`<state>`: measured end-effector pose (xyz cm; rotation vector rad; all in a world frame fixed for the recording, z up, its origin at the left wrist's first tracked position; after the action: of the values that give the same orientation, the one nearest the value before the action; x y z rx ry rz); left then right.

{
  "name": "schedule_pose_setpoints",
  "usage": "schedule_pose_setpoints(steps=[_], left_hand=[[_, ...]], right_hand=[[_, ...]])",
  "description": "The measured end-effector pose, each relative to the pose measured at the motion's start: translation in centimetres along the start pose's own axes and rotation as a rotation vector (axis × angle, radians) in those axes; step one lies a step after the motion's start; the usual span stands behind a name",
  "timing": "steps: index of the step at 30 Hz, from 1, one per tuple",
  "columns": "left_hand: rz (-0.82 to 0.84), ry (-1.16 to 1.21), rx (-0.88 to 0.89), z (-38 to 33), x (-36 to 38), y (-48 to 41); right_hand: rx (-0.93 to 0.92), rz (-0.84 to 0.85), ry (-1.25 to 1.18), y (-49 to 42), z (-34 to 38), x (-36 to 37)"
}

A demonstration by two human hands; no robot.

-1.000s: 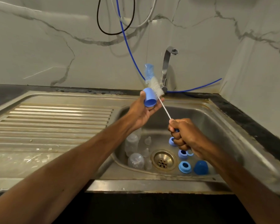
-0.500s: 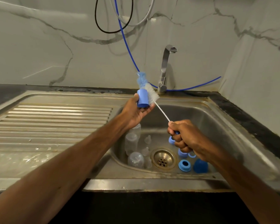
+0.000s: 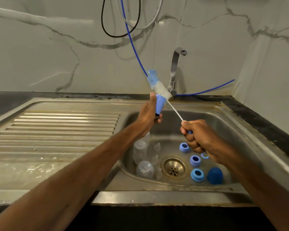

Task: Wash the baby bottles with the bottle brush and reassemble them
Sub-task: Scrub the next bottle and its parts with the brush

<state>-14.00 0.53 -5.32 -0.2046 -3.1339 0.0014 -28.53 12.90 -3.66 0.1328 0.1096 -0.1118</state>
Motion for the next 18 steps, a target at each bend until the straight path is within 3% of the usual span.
schedule_pose_setpoints(steps=[5, 11, 15, 18], left_hand=[[0.013, -0.091, 0.152, 0.6, -3.0, -0.9], [0.258, -0.020, 0.095, 0.0, -3.1, 0.0], [0.107, 0.085, 0.036, -0.6, -4.1, -0.5], [0.149, 0.028, 0.006, 0.1, -4.7, -0.8]], right_hand=[[0.002, 0.063, 0.048, 1.0, 0.1, -1.4], [-0.007, 0.037, 0.067, 0.7, 0.4, -1.6], [0.040, 0.115, 0.054, 1.3, -0.1, -1.3], [0.045, 0.117, 0.073, 1.3, 0.0, -1.3]])
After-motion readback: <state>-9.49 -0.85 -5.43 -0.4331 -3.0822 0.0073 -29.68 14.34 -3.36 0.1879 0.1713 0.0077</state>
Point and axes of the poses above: each hand's wrist, its own y-axis away from the middle knuckle, its own x-axis out of the palm, z = x × y, the point moved 1 cm from there along -y, towards the middle knuckle, and after that the axes turned 9 degrees about -y, right-handed, at the moved point
